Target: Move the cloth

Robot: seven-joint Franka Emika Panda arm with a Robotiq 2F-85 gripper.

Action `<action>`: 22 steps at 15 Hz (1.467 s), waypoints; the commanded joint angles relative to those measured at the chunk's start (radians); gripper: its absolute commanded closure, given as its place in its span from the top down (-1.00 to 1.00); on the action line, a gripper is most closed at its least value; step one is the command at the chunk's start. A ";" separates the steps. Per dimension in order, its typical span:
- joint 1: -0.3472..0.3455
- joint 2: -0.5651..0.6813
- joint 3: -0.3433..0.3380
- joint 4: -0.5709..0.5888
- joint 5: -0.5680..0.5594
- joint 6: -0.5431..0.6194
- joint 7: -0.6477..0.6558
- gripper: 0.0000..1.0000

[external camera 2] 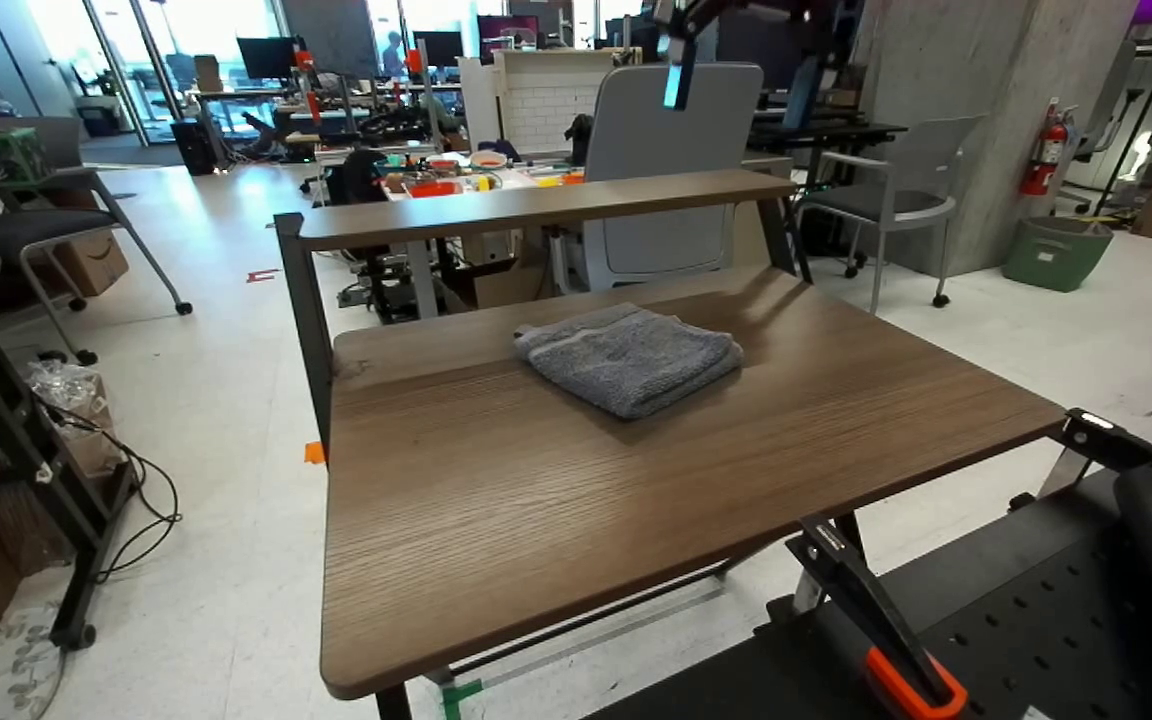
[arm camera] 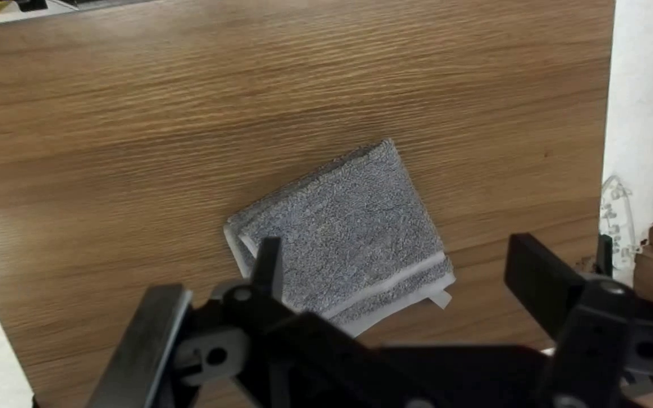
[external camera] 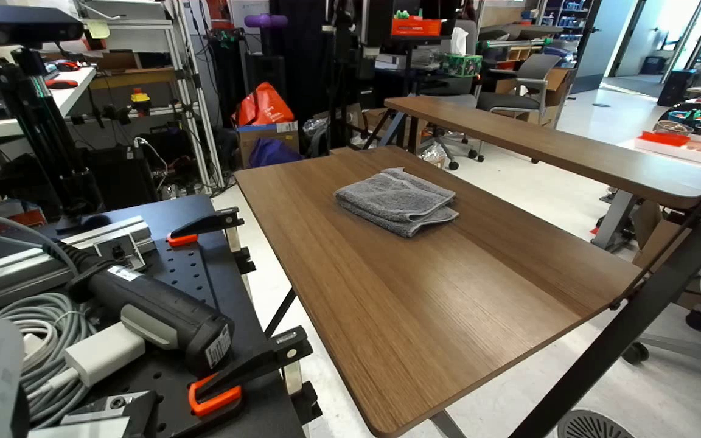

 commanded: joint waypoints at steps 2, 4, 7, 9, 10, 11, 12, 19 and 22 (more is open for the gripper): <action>0.004 0.239 0.026 0.187 0.031 -0.011 -0.060 1.00; 0.001 0.317 0.038 0.248 0.033 -0.026 -0.074 1.00; 0.000 0.415 0.049 0.317 0.025 -0.018 -0.077 1.00; 0.004 0.472 0.051 0.356 0.021 -0.005 -0.066 1.00; 0.006 0.498 0.049 0.375 0.017 -0.004 -0.061 1.00; 0.012 0.523 0.044 0.393 0.007 -0.001 -0.049 1.00; 0.015 0.546 0.040 0.410 0.003 0.000 -0.042 1.00; 0.033 0.678 0.023 0.521 -0.018 -0.012 0.003 1.00; 0.035 0.713 0.019 0.551 -0.019 -0.014 0.019 1.00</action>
